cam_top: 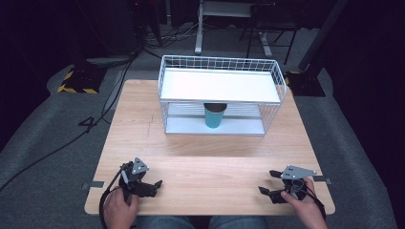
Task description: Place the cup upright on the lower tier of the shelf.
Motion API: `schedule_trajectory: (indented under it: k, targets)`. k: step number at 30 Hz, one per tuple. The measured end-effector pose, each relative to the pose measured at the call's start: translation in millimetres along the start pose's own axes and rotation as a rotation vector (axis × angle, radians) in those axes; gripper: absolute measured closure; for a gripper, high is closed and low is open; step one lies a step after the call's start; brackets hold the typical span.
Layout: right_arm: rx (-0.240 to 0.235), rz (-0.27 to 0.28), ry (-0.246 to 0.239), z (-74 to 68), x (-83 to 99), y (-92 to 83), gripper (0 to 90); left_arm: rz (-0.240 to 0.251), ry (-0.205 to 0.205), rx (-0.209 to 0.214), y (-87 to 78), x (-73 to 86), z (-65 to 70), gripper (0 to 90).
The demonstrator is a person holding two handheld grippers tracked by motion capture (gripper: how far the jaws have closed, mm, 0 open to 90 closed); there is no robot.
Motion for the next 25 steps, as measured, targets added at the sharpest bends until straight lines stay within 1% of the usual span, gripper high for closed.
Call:
schedule_trajectory:
  k: [4, 7, 9, 10, 11, 13, 22, 25]
  targets:
    - [0.027, -0.017, -0.005, 3.4, 4.6, 3.0, 18.2, 0.000, 0.000, 0.000, 0.0, 0.0, 0.0, 0.0]
    - [0.026, -0.023, 0.004, 4.4, 7.2, 4.7, 17.6, 0.000, 0.000, 0.000, 0.0, 0.0, 0.0, 0.0]
    - [0.043, -0.035, -0.001, 6.2, 10.0, 7.2, 16.9, 0.000, 0.000, 0.000, 0.0, 0.0, 0.0, 0.0]
    - [0.043, -0.035, -0.001, 6.2, 10.0, 7.2, 16.9, 0.000, 0.000, 0.000, 0.0, 0.0, 0.0, 0.0]
    - [0.061, -0.044, -0.003, 7.6, 12.5, 9.4, 15.1, 0.000, 0.000, 0.000, 0.0, 0.0, 0.0, 0.0]
    - [0.065, -0.033, 0.001, 7.7, 13.1, 10.6, 15.1, 0.000, 0.000, 0.000, 0.0, 0.0, 0.0, 0.0]
    - [0.064, -0.036, -0.003, 7.5, 13.9, 9.8, 14.3, -0.002, 0.001, 0.000, 0.0, 0.0, 0.0, 0.0]
    - [0.078, -0.040, 0.007, 9.0, 14.4, 9.9, 11.9, 0.000, 0.001, -0.001, 0.4, -0.7, -0.2, 0.0]
Point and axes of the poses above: each handheld gripper's, and its own axes: y roughly forward along the jaws, x roughly out of its underside, z roughly to its right, the point moved 8 cm from there along y, roughly forward along the jaws, and after that the axes turned 2 degrees about -z, right-handed, at the moved point
